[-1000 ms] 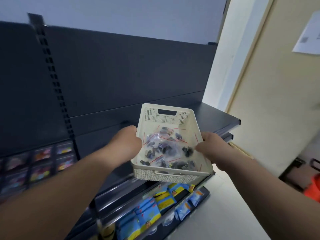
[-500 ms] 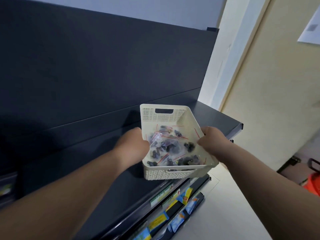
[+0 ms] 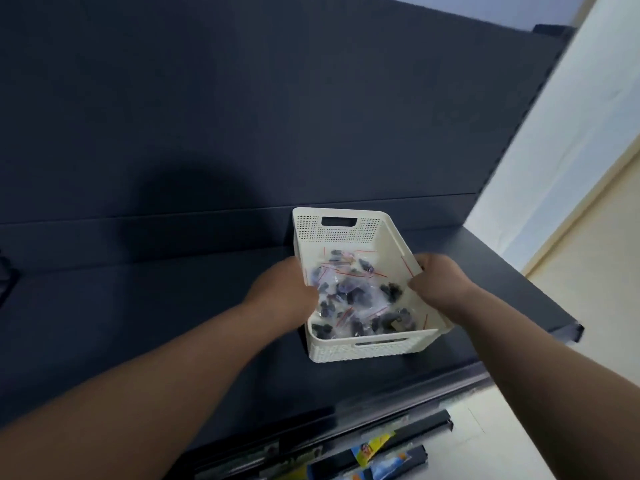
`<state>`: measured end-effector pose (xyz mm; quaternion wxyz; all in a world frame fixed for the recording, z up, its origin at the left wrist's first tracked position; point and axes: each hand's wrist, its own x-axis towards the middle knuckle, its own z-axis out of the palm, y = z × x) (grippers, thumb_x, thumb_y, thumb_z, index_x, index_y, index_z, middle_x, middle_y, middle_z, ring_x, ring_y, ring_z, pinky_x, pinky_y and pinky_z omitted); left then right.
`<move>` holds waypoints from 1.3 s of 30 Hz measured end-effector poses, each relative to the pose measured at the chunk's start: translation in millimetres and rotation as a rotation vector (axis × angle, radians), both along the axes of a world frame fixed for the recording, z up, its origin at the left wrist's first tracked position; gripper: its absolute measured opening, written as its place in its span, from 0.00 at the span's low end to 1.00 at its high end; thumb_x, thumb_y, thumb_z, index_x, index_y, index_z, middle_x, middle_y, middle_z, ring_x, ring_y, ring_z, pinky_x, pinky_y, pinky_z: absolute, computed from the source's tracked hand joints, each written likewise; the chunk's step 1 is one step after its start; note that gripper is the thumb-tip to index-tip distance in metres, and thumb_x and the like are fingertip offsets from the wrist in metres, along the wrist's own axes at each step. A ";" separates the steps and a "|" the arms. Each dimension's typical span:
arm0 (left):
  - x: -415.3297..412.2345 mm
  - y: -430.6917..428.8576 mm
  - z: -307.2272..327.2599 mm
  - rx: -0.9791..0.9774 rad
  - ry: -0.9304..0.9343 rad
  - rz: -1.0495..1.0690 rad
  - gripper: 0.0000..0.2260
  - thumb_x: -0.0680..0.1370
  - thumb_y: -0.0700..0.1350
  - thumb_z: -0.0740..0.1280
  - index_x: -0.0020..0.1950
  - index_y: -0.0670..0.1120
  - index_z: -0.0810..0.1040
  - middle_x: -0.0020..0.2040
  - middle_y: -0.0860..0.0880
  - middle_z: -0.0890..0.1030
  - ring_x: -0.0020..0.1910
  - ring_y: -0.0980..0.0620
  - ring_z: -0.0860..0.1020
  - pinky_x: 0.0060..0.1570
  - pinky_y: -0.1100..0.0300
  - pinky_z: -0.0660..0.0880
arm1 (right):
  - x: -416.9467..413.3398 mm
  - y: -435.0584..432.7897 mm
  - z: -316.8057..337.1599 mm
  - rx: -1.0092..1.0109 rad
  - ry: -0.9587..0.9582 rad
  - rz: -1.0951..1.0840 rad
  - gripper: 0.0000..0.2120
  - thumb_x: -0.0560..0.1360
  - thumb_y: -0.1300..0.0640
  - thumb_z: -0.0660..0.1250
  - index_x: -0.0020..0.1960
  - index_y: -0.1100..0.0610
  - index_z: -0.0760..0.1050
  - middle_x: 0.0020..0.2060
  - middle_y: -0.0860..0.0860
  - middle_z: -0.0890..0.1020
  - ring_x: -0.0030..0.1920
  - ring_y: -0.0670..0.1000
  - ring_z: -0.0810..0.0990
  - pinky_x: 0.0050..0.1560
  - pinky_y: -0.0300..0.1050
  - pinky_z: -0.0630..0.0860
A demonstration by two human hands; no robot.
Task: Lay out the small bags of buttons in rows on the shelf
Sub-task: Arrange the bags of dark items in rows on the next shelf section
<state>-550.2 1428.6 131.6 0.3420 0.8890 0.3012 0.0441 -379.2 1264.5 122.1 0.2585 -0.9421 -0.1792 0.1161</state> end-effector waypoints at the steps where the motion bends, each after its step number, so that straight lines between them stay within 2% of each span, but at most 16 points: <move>1: 2.9 -3.7 -1.9 -0.019 0.002 0.018 0.08 0.75 0.44 0.62 0.38 0.52 0.65 0.38 0.56 0.72 0.40 0.53 0.73 0.30 0.62 0.64 | 6.3 2.2 0.2 -0.032 -0.016 0.021 0.15 0.68 0.66 0.59 0.50 0.54 0.78 0.42 0.52 0.81 0.45 0.56 0.80 0.45 0.45 0.76; 3: 5.8 -9.8 -4.9 -0.037 0.013 0.047 0.08 0.76 0.46 0.62 0.39 0.53 0.65 0.39 0.56 0.72 0.39 0.55 0.73 0.30 0.62 0.65 | 11.4 9.7 2.9 -0.155 -0.148 0.077 0.15 0.69 0.65 0.60 0.54 0.56 0.75 0.47 0.54 0.80 0.51 0.59 0.78 0.47 0.47 0.75; 5: 6.3 -12.4 -4.5 -0.020 0.027 0.073 0.05 0.77 0.49 0.61 0.42 0.53 0.66 0.40 0.56 0.73 0.38 0.56 0.72 0.30 0.62 0.65 | 8.3 21.6 7.4 -0.254 -0.399 0.176 0.22 0.71 0.60 0.62 0.64 0.55 0.68 0.59 0.55 0.74 0.59 0.61 0.73 0.55 0.53 0.71; 6: 6.1 -12.7 -2.7 -0.007 0.033 0.085 0.04 0.77 0.50 0.61 0.47 0.52 0.68 0.42 0.55 0.73 0.39 0.56 0.73 0.31 0.62 0.66 | 4.2 29.5 9.5 -0.239 -0.483 0.247 0.25 0.72 0.57 0.64 0.68 0.54 0.65 0.64 0.55 0.71 0.62 0.61 0.70 0.58 0.54 0.69; 7: 6.6 -12.4 -1.0 0.006 0.036 0.095 0.07 0.78 0.52 0.61 0.52 0.52 0.69 0.45 0.55 0.74 0.42 0.55 0.74 0.32 0.62 0.67 | 0.6 38.5 10.2 -0.195 -0.503 0.327 0.27 0.72 0.55 0.65 0.70 0.53 0.64 0.66 0.54 0.70 0.63 0.60 0.69 0.60 0.54 0.69; 9: 6.3 -12.9 2.3 0.028 0.040 0.110 0.13 0.78 0.55 0.61 0.60 0.51 0.69 0.49 0.55 0.74 0.46 0.54 0.75 0.38 0.60 0.71 | -2.4 56.2 4.0 -0.130 -0.374 0.468 0.27 0.72 0.53 0.66 0.70 0.51 0.65 0.66 0.54 0.70 0.64 0.58 0.70 0.62 0.51 0.70; 12: 4.8 -15.6 5.4 0.077 0.034 0.121 0.18 0.77 0.54 0.62 0.65 0.50 0.68 0.60 0.52 0.73 0.52 0.53 0.73 0.49 0.59 0.72 | -3.7 72.3 -7.5 -0.307 -0.145 0.598 0.33 0.71 0.52 0.68 0.73 0.48 0.60 0.69 0.53 0.66 0.67 0.58 0.66 0.65 0.49 0.67; 14: 3.8 -16.5 5.5 0.105 0.059 0.121 0.20 0.78 0.54 0.62 0.67 0.49 0.66 0.63 0.50 0.71 0.58 0.52 0.72 0.53 0.59 0.71 | -4.6 77.8 -11.9 -0.397 -0.102 0.700 0.36 0.70 0.52 0.69 0.75 0.49 0.58 0.72 0.52 0.63 0.70 0.57 0.63 0.68 0.49 0.64; 16: 2.7 -15.8 5.3 0.125 0.078 0.135 0.20 0.78 0.54 0.62 0.67 0.48 0.66 0.64 0.49 0.70 0.60 0.51 0.72 0.55 0.57 0.71 | -3.3 82.4 -17.1 -0.374 -0.134 0.753 0.29 0.70 0.54 0.70 0.70 0.52 0.67 0.67 0.53 0.69 0.68 0.55 0.67 0.64 0.46 0.67; 18: 1.9 -14.0 5.8 0.141 0.084 0.140 0.21 0.78 0.54 0.62 0.68 0.48 0.65 0.66 0.49 0.70 0.61 0.50 0.71 0.57 0.56 0.71 | 1.8 85.2 -20.9 -0.280 -0.155 0.740 0.17 0.69 0.57 0.70 0.58 0.55 0.76 0.57 0.53 0.77 0.59 0.54 0.75 0.51 0.42 0.71; 22: -0.3 -5.7 8.5 0.167 0.041 0.132 0.24 0.78 0.54 0.63 0.72 0.48 0.63 0.70 0.49 0.68 0.66 0.51 0.69 0.61 0.59 0.67 | 9.0 82.5 -13.2 -0.135 -0.106 0.673 0.05 0.69 0.61 0.69 0.44 0.55 0.77 0.43 0.51 0.78 0.43 0.52 0.76 0.39 0.40 0.70; 27: -5.5 11.1 17.6 0.123 -0.075 0.119 0.24 0.78 0.54 0.63 0.72 0.49 0.65 0.69 0.50 0.69 0.65 0.52 0.71 0.62 0.58 0.69 | 9.3 76.3 13.9 0.123 0.008 0.581 0.02 0.72 0.58 0.71 0.41 0.53 0.78 0.36 0.49 0.78 0.38 0.49 0.75 0.41 0.42 0.71; 29: -10.9 17.5 22.6 0.073 -0.126 0.108 0.22 0.78 0.53 0.64 0.71 0.50 0.67 0.69 0.51 0.70 0.65 0.53 0.71 0.63 0.57 0.69 | 2.2 74.7 22.4 0.180 0.058 0.519 0.02 0.72 0.56 0.71 0.42 0.54 0.80 0.34 0.49 0.79 0.34 0.47 0.74 0.38 0.40 0.70; 33: -30.9 33.6 31.2 0.001 -0.201 0.053 0.20 0.78 0.52 0.65 0.68 0.50 0.70 0.67 0.52 0.72 0.64 0.55 0.72 0.62 0.59 0.70 | -20.4 76.1 37.4 0.357 0.184 0.386 0.05 0.74 0.60 0.69 0.44 0.63 0.79 0.30 0.52 0.76 0.28 0.47 0.70 0.30 0.38 0.67; 35: -42.6 43.4 34.7 -0.025 -0.207 0.024 0.19 0.78 0.51 0.65 0.68 0.51 0.70 0.66 0.52 0.73 0.62 0.55 0.72 0.62 0.59 0.70 | -30.2 78.8 43.7 0.354 0.173 0.347 0.05 0.75 0.60 0.68 0.44 0.62 0.78 0.31 0.53 0.77 0.30 0.49 0.70 0.30 0.39 0.68; 39: -66.5 65.6 37.8 -0.086 -0.204 -0.023 0.18 0.77 0.51 0.66 0.67 0.51 0.71 0.65 0.53 0.74 0.61 0.56 0.73 0.61 0.60 0.70 | -46.9 84.0 46.9 0.212 0.059 0.299 0.05 0.76 0.60 0.66 0.43 0.57 0.79 0.29 0.53 0.78 0.30 0.50 0.73 0.33 0.41 0.69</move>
